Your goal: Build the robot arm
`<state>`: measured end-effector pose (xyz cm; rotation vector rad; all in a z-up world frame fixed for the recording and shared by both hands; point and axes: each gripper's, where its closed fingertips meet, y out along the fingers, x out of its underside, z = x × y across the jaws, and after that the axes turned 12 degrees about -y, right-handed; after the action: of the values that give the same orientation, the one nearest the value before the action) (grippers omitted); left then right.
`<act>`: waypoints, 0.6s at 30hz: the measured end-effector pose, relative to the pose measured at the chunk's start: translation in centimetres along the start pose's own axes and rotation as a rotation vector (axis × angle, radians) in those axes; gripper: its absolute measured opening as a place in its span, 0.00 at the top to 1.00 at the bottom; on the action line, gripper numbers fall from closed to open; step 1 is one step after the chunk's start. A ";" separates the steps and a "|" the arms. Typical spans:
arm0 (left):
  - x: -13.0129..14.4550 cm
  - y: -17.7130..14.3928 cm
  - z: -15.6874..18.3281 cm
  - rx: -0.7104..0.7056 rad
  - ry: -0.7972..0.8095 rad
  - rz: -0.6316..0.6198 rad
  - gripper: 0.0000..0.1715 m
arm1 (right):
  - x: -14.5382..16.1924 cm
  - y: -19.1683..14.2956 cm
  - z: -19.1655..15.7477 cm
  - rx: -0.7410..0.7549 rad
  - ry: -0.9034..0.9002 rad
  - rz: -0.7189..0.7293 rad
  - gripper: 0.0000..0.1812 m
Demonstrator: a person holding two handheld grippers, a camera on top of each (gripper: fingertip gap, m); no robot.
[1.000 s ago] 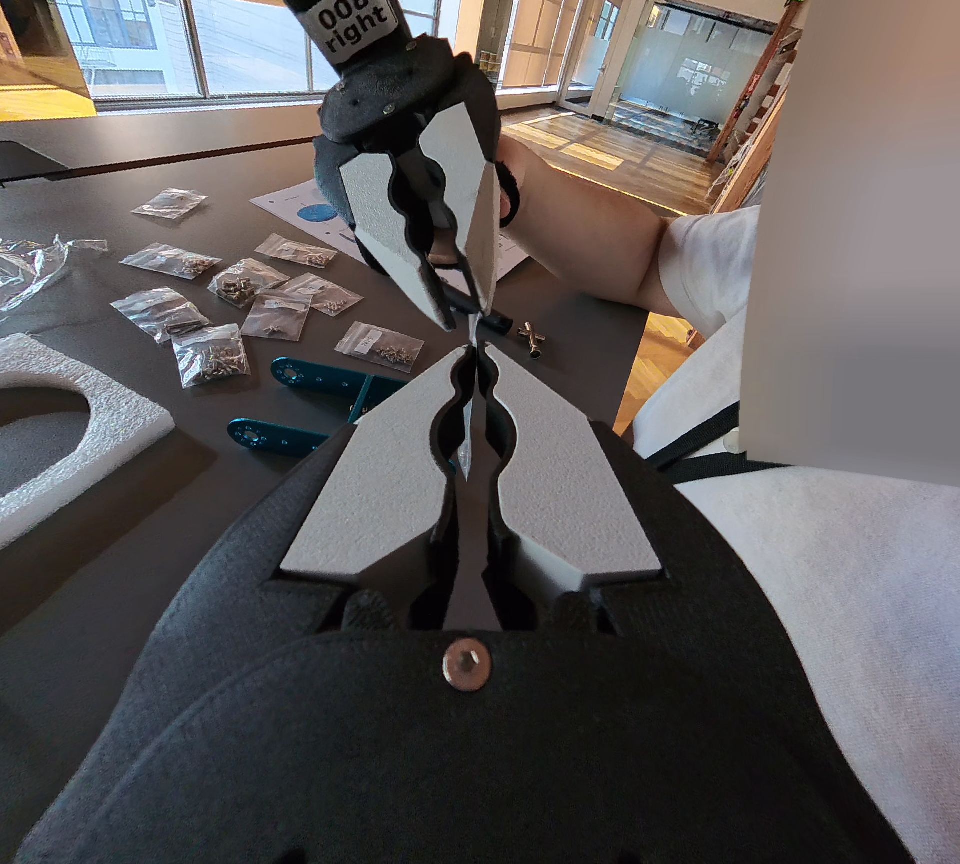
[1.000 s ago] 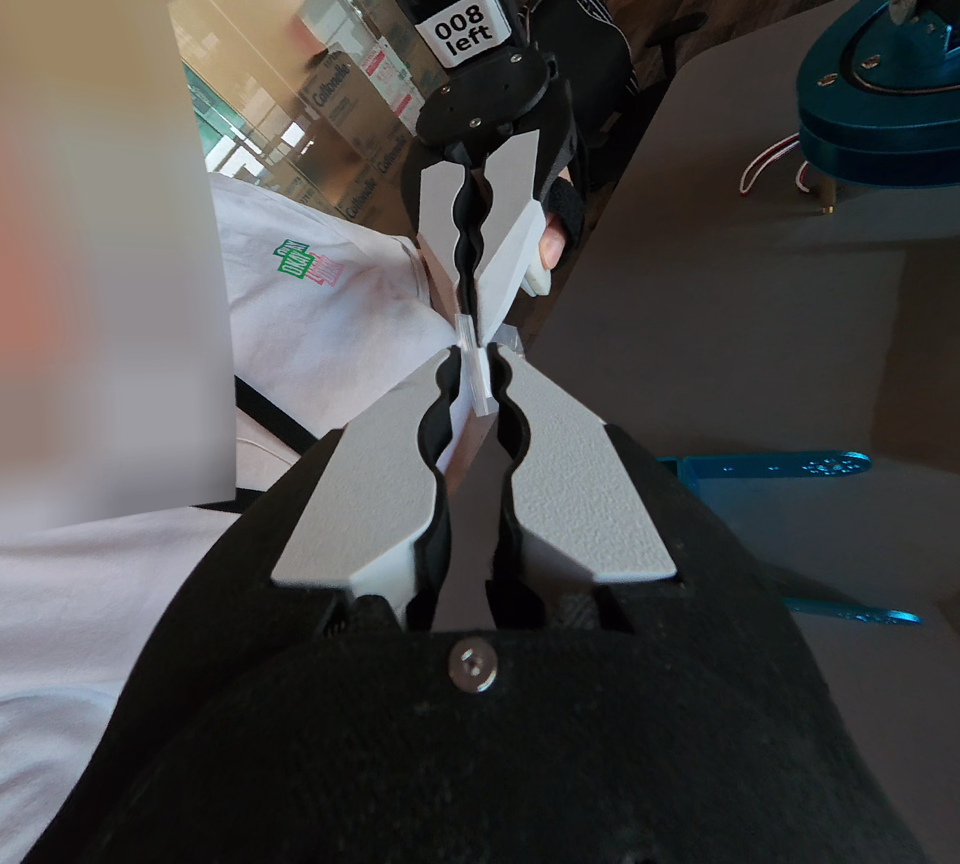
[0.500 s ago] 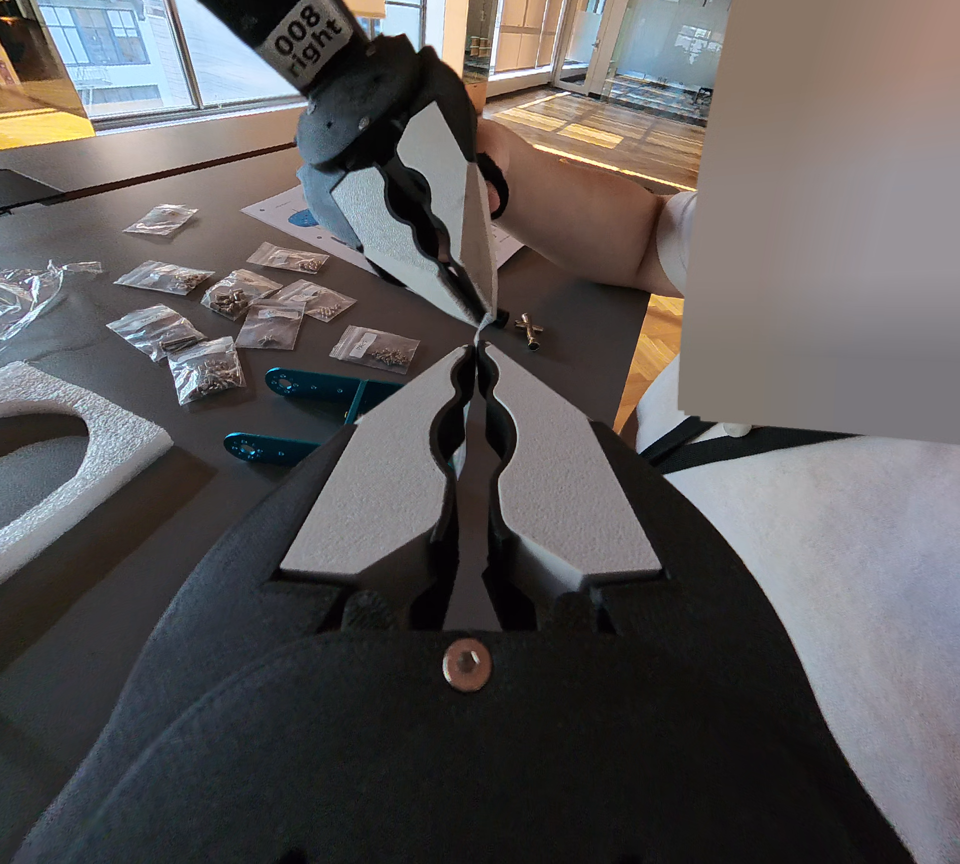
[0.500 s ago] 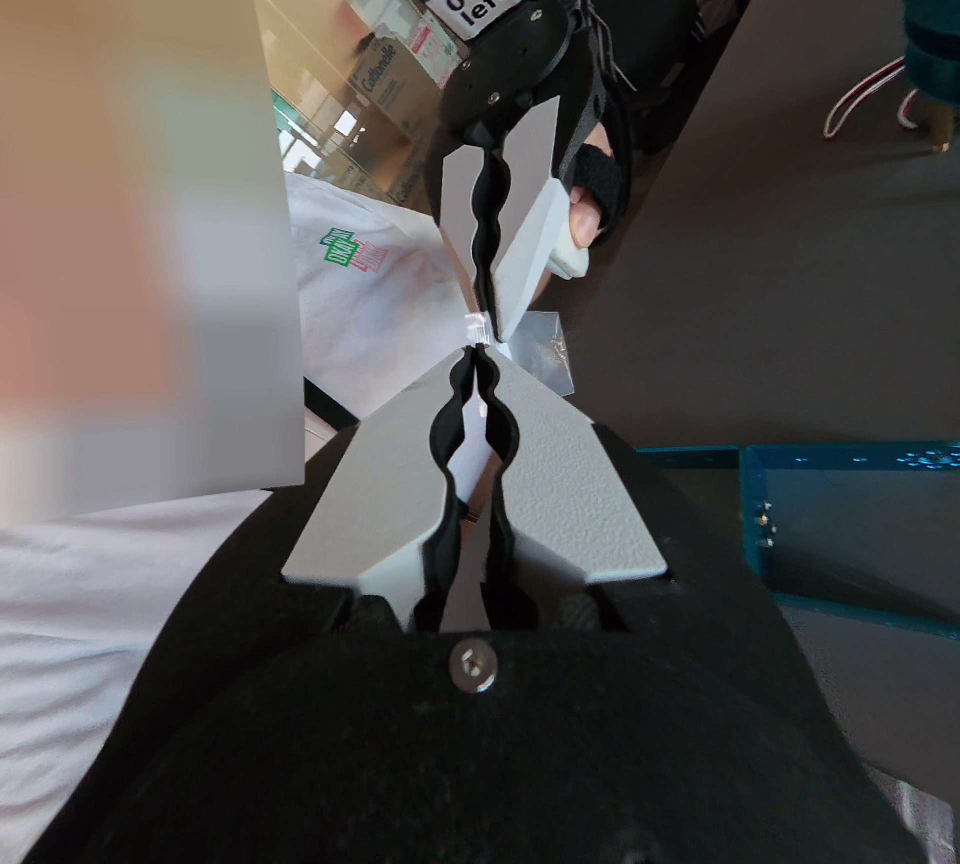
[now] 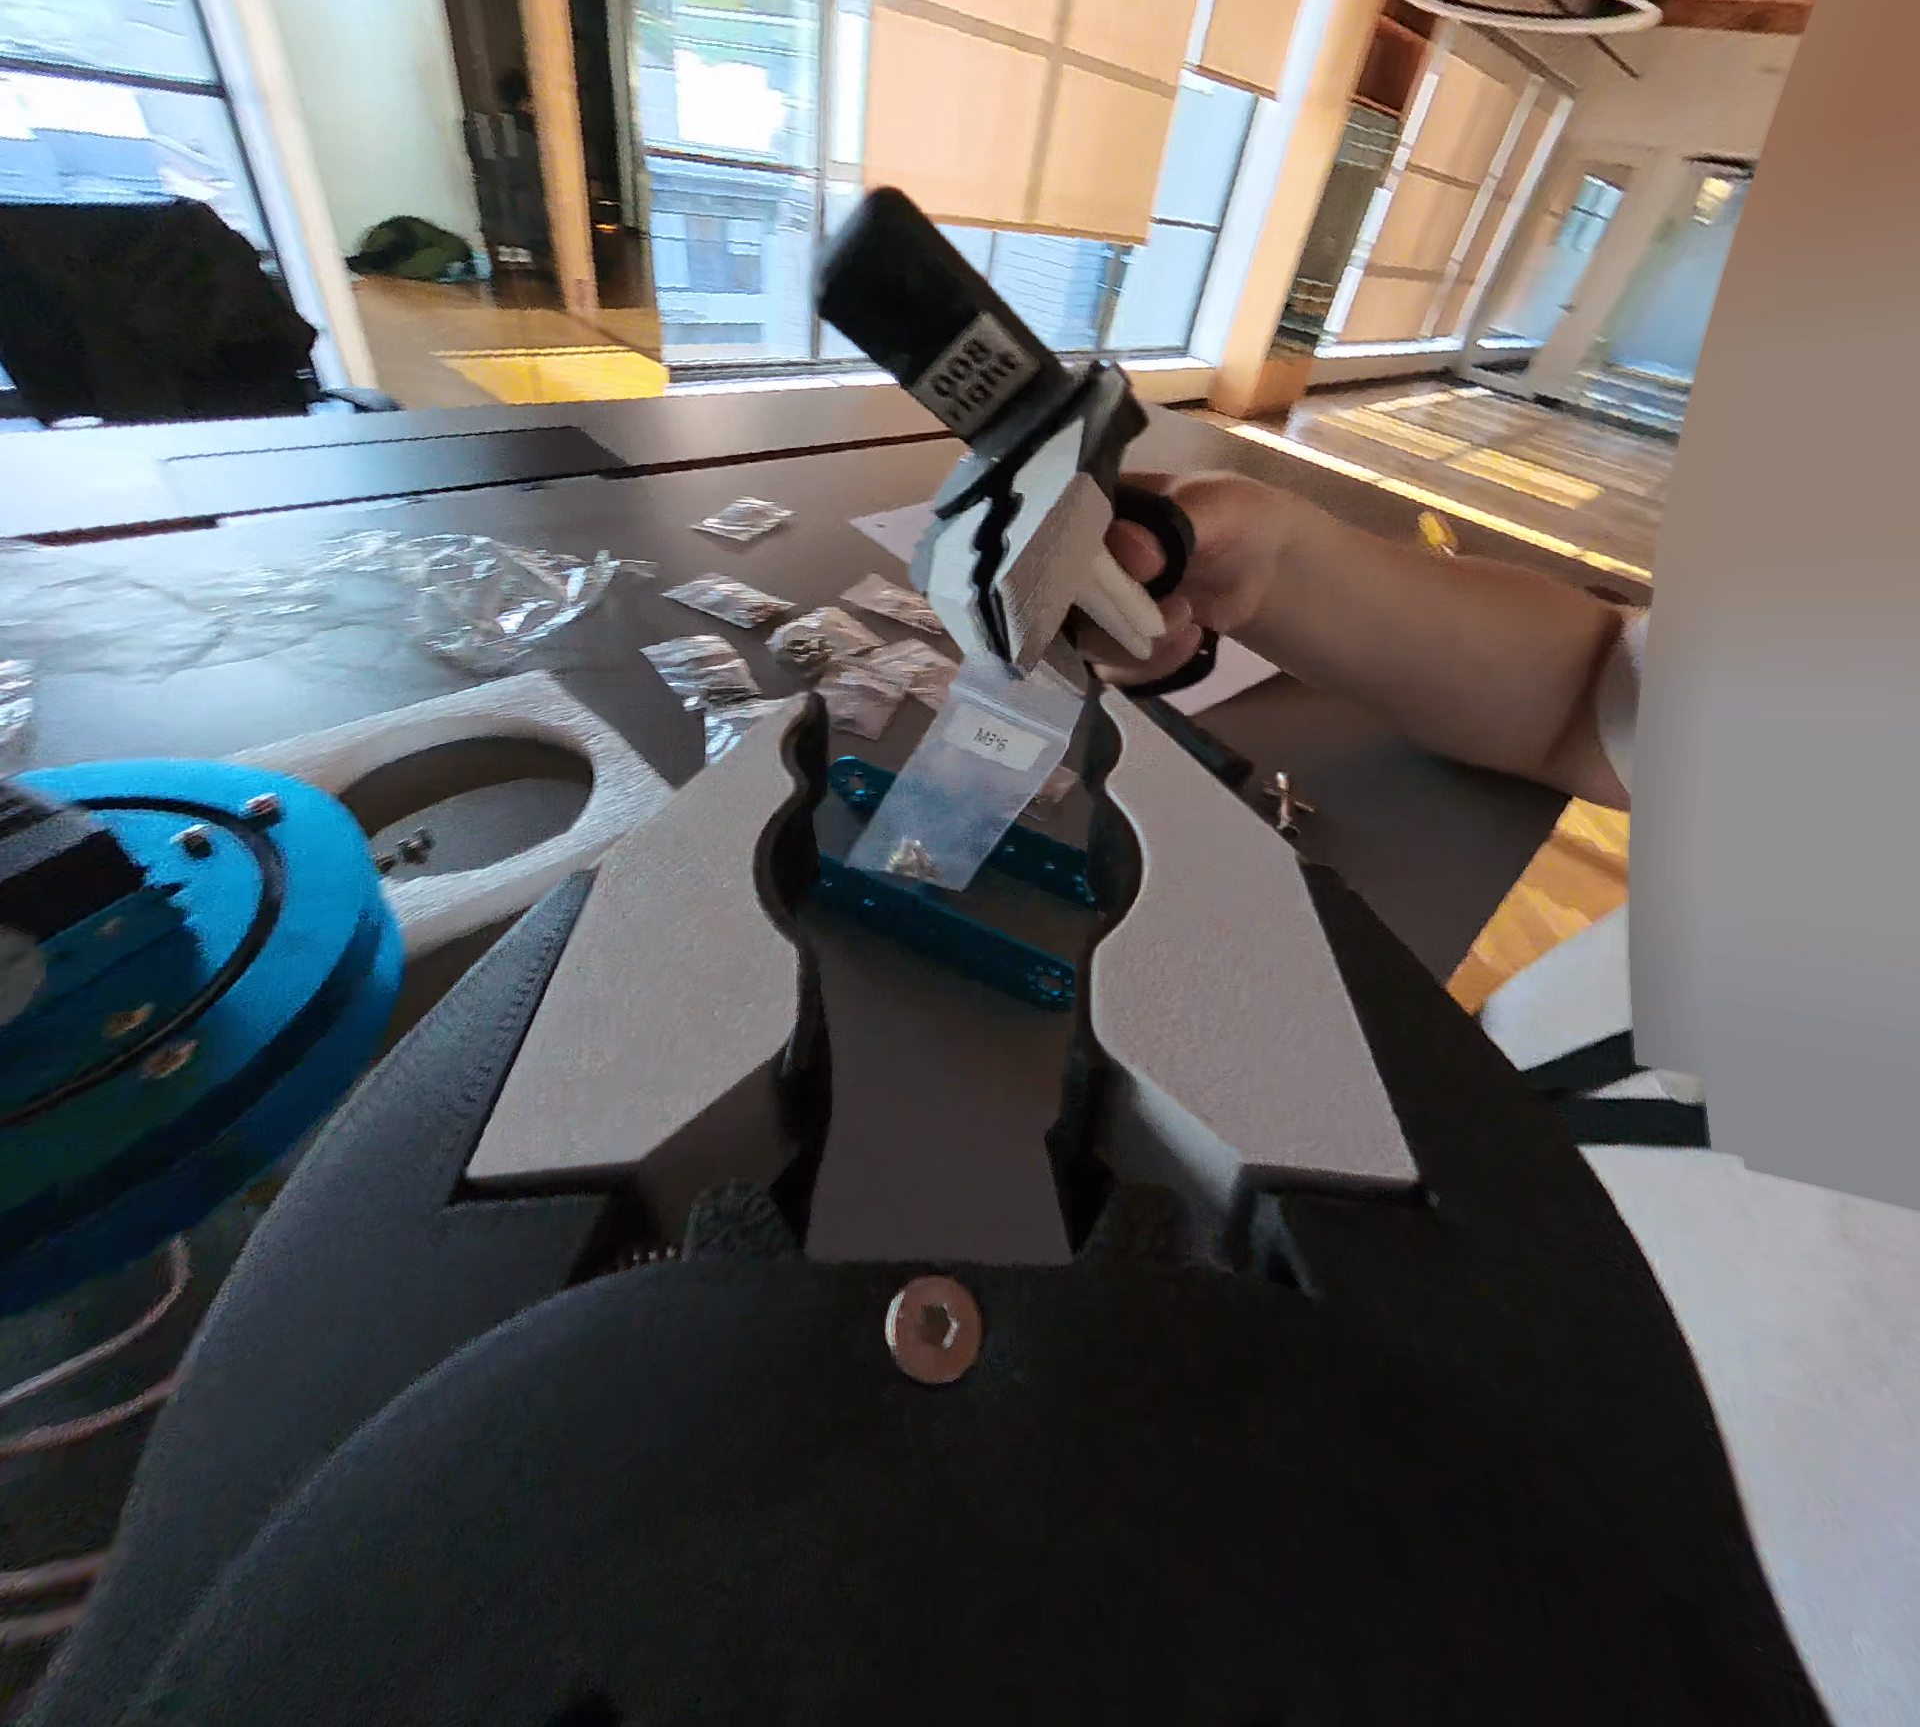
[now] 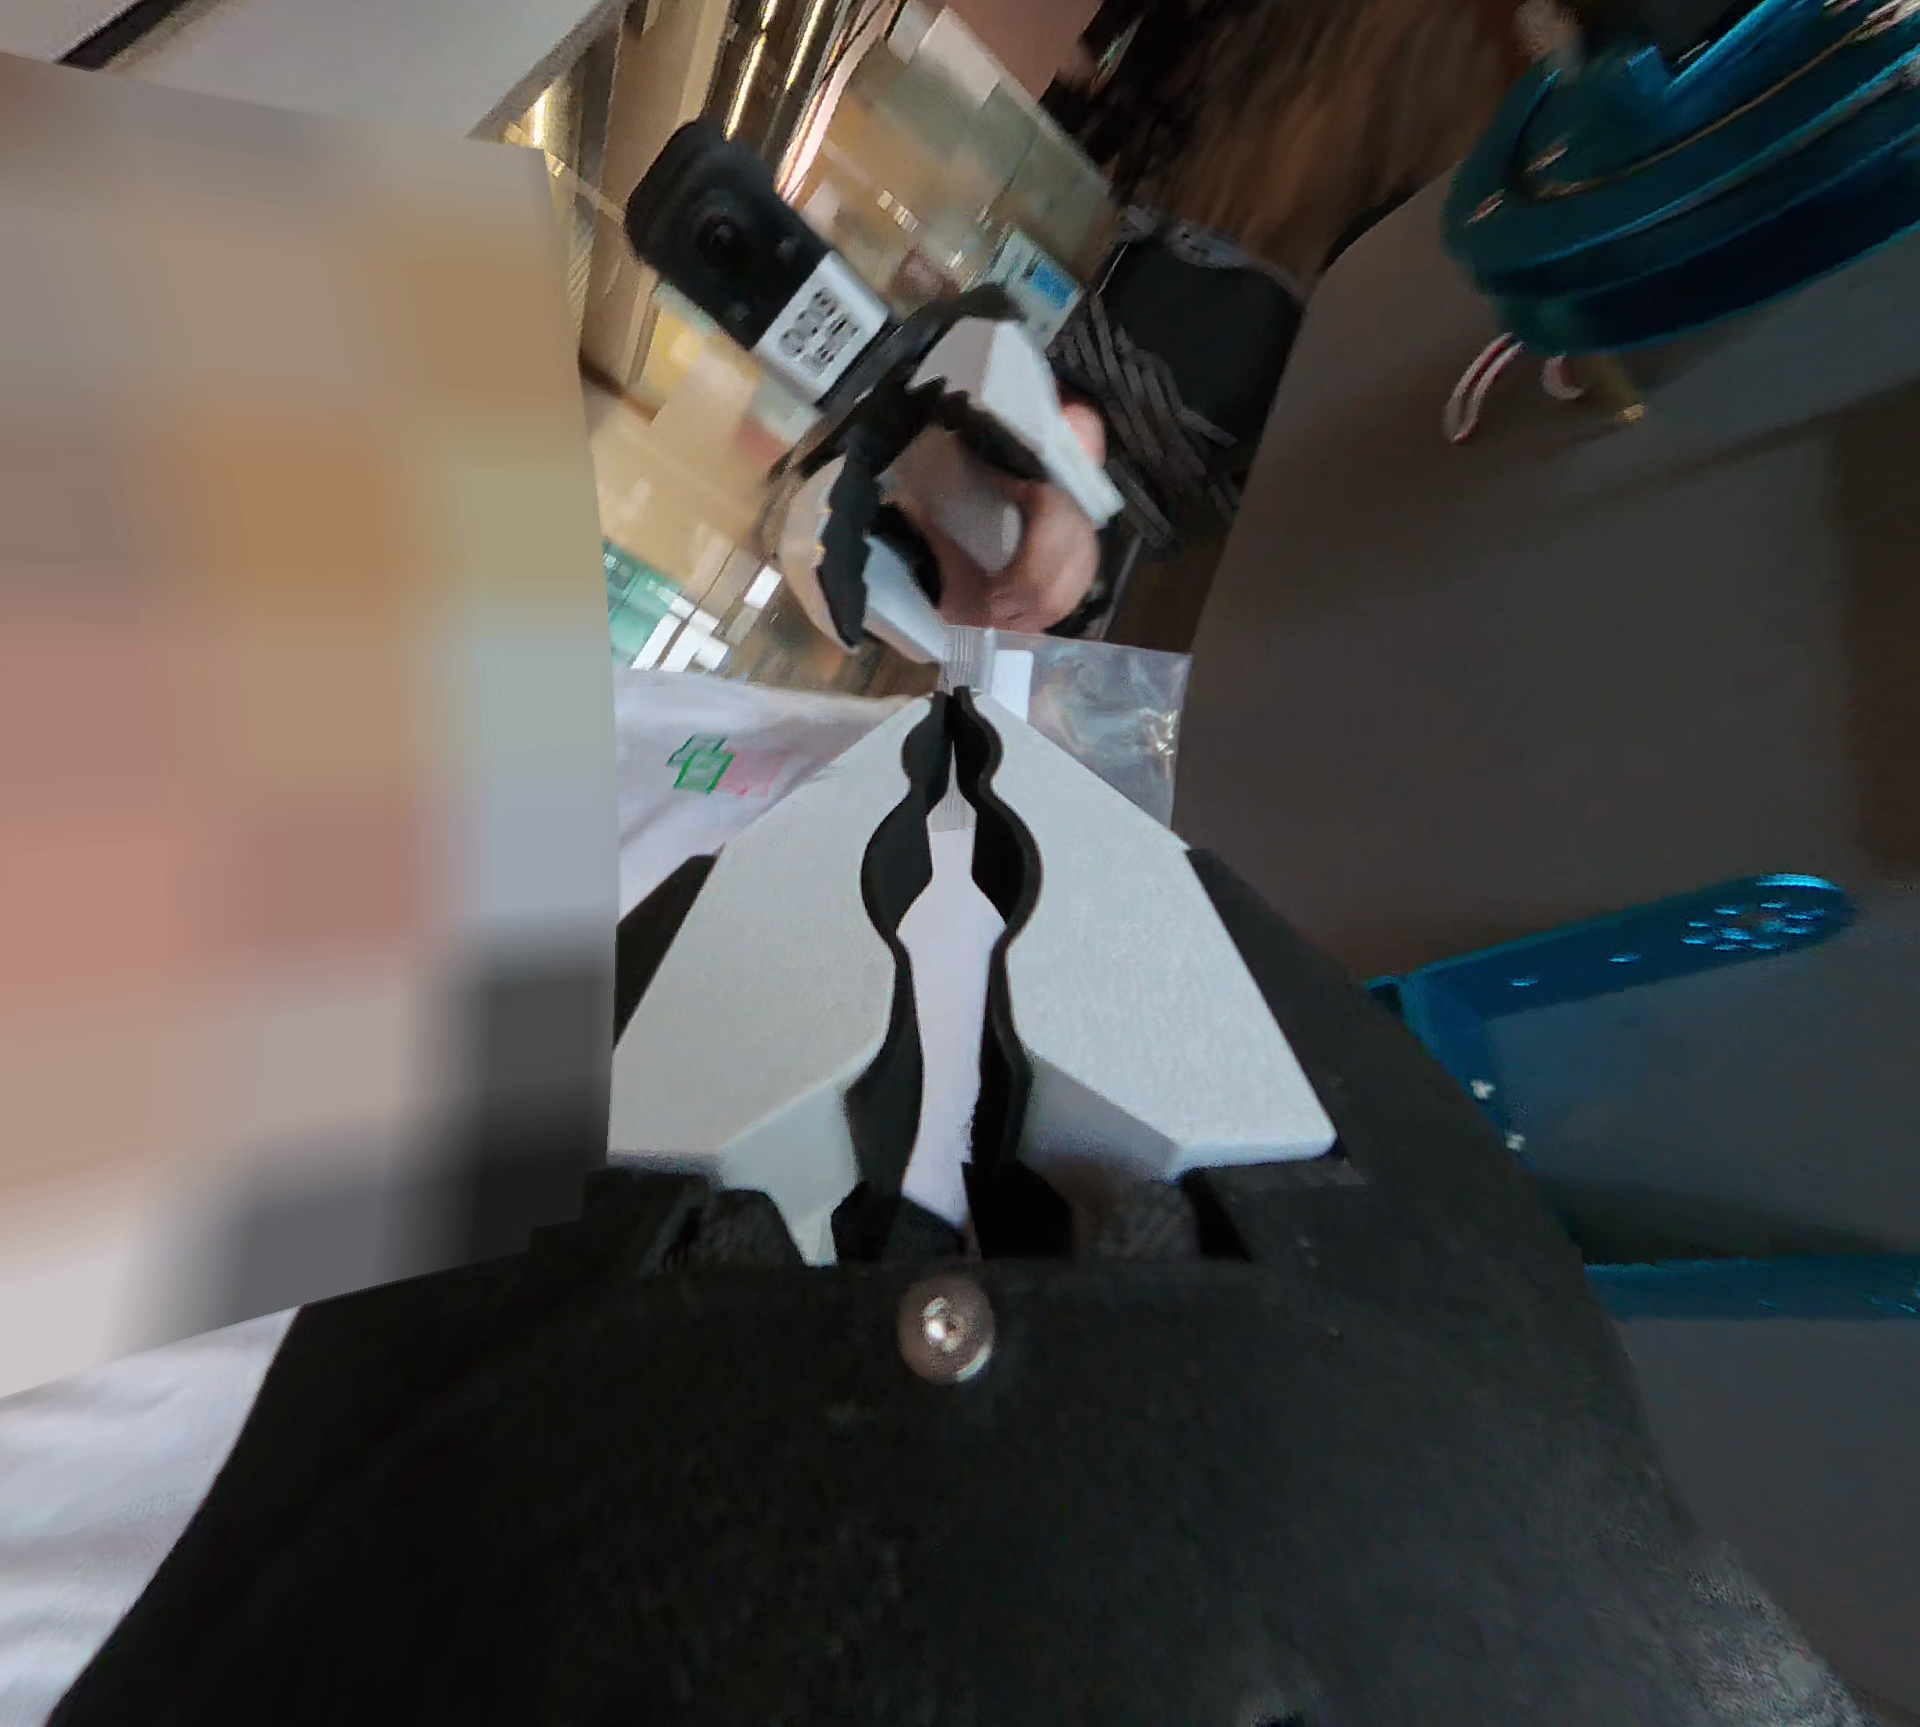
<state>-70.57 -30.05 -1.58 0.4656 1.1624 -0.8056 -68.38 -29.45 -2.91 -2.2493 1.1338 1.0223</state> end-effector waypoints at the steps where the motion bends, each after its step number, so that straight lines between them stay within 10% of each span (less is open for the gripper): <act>1: -0.3 -0.6 -0.3 -0.039 -0.012 0.017 0.81 | -0.4 -0.1 0.7 0.042 -0.010 0.032 1.00; 3: -0.5 -1.1 0.6 -0.021 -0.056 0.034 1.00 | -0.9 -0.2 1.7 0.101 -0.015 0.084 1.00; 9: 1.9 0.8 -0.2 0.054 -0.341 0.033 0.83 | -0.3 1.7 2.1 0.140 -0.026 0.128 1.00; 18: 3.7 1.1 -1.1 0.028 -0.355 0.000 0.95 | 0.7 3.0 2.4 0.149 -0.029 0.115 1.00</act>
<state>-69.73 -29.75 -5.53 0.3284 0.8236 -0.8654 -71.58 -30.00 -5.10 -2.0676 1.2948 0.9765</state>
